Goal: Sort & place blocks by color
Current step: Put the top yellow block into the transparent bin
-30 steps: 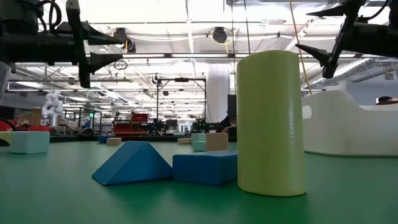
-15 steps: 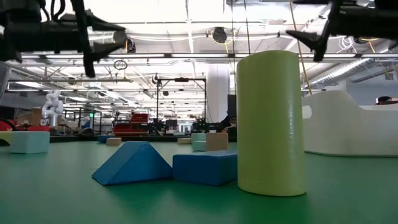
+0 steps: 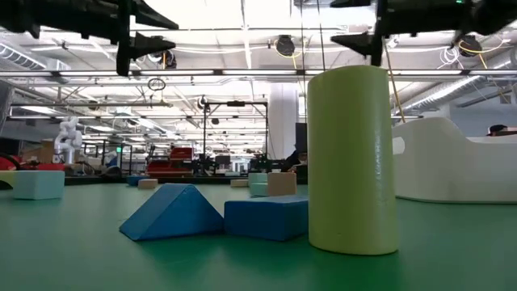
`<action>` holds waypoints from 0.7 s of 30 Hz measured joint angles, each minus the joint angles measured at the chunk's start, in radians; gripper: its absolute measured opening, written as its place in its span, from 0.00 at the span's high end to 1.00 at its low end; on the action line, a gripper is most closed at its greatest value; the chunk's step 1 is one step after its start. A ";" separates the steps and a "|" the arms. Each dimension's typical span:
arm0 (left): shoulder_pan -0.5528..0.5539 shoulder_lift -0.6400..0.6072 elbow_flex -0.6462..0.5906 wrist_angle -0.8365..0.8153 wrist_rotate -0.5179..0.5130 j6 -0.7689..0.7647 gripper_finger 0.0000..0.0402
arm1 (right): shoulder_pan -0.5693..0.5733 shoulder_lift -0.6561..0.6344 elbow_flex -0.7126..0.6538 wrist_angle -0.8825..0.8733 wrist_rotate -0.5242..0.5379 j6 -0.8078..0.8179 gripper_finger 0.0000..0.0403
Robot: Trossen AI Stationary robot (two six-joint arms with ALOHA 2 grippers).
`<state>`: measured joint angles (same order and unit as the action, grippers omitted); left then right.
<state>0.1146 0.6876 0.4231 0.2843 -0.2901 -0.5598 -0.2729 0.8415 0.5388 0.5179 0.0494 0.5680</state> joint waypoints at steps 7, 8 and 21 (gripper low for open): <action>0.000 0.000 0.058 -0.136 0.000 -0.040 0.57 | 0.009 0.222 0.141 -0.041 -0.001 -0.039 0.23; 0.000 0.000 0.058 -0.142 0.000 -0.037 0.57 | 0.014 0.252 0.162 -0.049 -0.001 -0.047 0.23; 0.001 -0.001 0.058 -0.144 0.001 -0.041 0.57 | 0.094 0.546 0.490 -0.485 0.104 -0.222 0.23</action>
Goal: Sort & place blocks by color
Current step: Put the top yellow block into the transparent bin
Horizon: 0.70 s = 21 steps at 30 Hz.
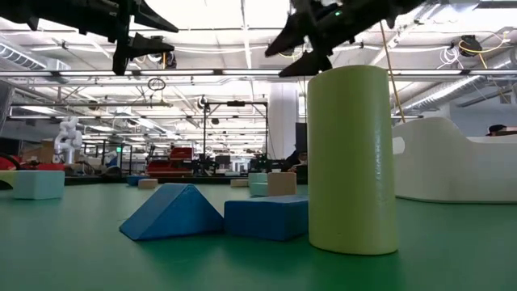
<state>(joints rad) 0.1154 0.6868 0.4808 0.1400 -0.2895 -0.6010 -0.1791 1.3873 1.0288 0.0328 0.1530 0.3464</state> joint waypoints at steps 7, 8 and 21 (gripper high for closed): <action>0.000 0.000 0.000 -0.001 0.015 -0.007 0.57 | 0.004 0.119 0.091 -0.168 0.085 0.033 0.23; 0.000 0.000 0.000 -0.001 0.024 -0.007 0.57 | 0.004 0.135 0.091 -0.169 0.088 0.040 0.23; 0.000 0.000 0.000 -0.001 0.090 -0.043 0.57 | -0.005 0.386 0.091 -0.147 0.161 0.334 0.23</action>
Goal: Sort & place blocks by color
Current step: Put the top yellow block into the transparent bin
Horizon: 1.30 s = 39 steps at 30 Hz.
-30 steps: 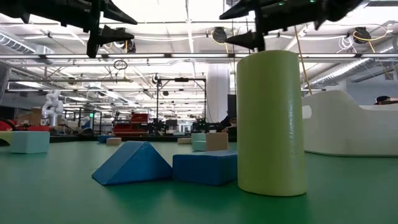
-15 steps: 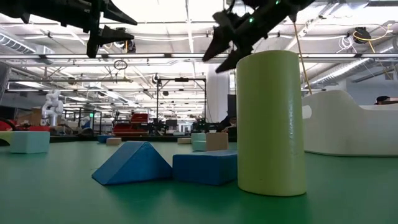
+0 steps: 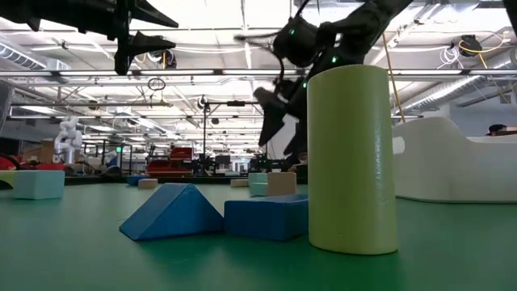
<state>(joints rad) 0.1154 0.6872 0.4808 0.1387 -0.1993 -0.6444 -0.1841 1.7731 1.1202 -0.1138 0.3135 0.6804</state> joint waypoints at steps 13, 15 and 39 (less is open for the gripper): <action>0.003 0.000 0.000 0.018 -0.004 0.009 0.57 | -0.020 0.092 0.000 0.102 0.078 -0.350 0.23; 0.003 0.000 0.000 0.023 -0.010 0.011 0.57 | -0.031 0.092 0.000 0.102 0.077 -0.381 0.23; 0.003 0.000 0.000 0.045 -0.012 0.014 0.57 | -0.082 0.223 0.002 0.167 -0.027 -0.387 0.24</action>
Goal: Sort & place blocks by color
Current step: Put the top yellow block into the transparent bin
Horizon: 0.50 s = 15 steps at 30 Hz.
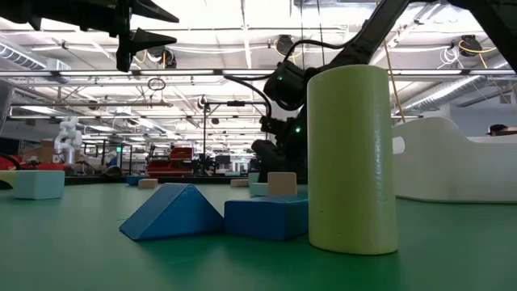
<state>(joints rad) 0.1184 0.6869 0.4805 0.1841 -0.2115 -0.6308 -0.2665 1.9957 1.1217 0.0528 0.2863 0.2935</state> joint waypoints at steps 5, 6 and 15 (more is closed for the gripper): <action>0.000 0.000 0.000 0.000 0.000 0.000 0.57 | 0.000 0.006 0.000 -0.003 -0.003 -0.021 0.37; 0.000 0.000 0.000 0.000 0.000 0.000 0.57 | 0.000 0.006 0.000 -0.004 -0.004 -0.023 0.41; 0.000 0.000 0.000 0.000 -0.011 -0.003 0.57 | 0.000 0.007 0.000 -0.006 -0.048 -0.021 0.71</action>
<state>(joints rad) 0.1184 0.6872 0.4805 0.1841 -0.2222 -0.6334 -0.2668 2.0022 1.1217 0.0467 0.2387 0.2723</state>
